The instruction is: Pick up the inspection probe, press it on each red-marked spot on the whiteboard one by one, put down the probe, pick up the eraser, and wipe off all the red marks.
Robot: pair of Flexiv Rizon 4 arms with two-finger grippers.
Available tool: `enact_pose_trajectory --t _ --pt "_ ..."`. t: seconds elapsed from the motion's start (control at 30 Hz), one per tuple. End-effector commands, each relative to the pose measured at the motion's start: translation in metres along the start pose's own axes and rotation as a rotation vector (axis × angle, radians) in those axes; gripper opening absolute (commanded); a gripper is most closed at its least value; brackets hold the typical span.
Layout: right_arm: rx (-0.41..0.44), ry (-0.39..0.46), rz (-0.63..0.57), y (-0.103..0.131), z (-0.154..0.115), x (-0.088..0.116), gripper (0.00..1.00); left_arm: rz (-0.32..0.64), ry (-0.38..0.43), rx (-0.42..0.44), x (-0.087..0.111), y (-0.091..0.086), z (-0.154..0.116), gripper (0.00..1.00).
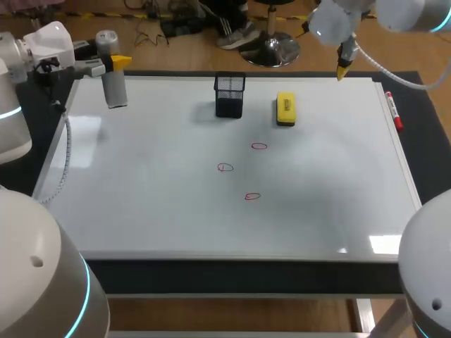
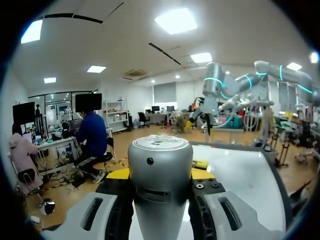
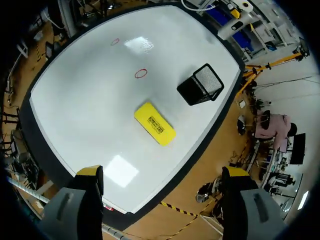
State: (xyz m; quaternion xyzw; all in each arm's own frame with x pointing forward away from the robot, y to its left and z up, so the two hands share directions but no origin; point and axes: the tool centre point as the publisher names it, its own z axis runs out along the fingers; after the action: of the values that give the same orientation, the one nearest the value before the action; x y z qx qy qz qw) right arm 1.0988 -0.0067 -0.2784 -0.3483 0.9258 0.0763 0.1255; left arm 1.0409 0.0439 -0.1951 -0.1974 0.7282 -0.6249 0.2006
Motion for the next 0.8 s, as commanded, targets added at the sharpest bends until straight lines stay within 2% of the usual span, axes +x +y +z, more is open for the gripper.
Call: enact_pose_trajectory --t 0.03,0.2,0.27,0.33,0.37,0.43,0.5,0.53,0.57,0.6,0.8 --pt "0.000 0.367 0.001 -0.002 -0.002 -0.004 1.00 0.001 -0.001 0.003 0.000 0.000 0.000 0.00" --pt "0.000 0.367 0.001 -0.002 -0.002 -0.004 1.00 0.001 -0.001 0.003 0.000 0.000 0.000 0.00" --pt "-0.012 0.331 -0.112 0.002 0.007 -0.006 1.00 0.001 -0.001 0.003 0.000 0.000 0.000 0.00" --pt "-0.024 0.357 -0.184 0.007 0.014 -0.006 1.00 0.001 -0.001 0.003 0.000 0.000 0.000 0.00" --pt "-0.037 0.336 -0.240 0.009 0.018 -0.006 1.00 0.001 -0.001 0.003 0.000 0.000 0.000 0.00" --pt "-0.046 0.361 -0.259 0.010 0.025 -0.004 1.00 0.001 -0.001 0.003 0.000 0.000 0.000 0.00" --pt "-0.087 0.324 -0.342 0.014 0.031 -0.001 1.00 0.001 -0.001 0.003 0.000 0.000 0.000 0.00" --pt "-0.083 0.342 -0.357 0.015 0.035 0.001 1.00 0.001 -0.001 0.003 0.000 0.000 0.000 0.00" --pt "-0.083 0.343 -0.423 0.017 0.038 0.002 1.00 0.001 -0.001 0.003 0.000 0.000 0.000 0.00" --pt "-0.099 0.310 -0.481 0.021 0.040 0.004 1.00 0.001 -0.001 0.003 0.000 0.000 0.000 0.00" --pt "-0.114 0.324 -0.665 0.031 0.054 0.011 1.00 0.001 -0.001 0.003 0.000 0.000 0.000 0.00"
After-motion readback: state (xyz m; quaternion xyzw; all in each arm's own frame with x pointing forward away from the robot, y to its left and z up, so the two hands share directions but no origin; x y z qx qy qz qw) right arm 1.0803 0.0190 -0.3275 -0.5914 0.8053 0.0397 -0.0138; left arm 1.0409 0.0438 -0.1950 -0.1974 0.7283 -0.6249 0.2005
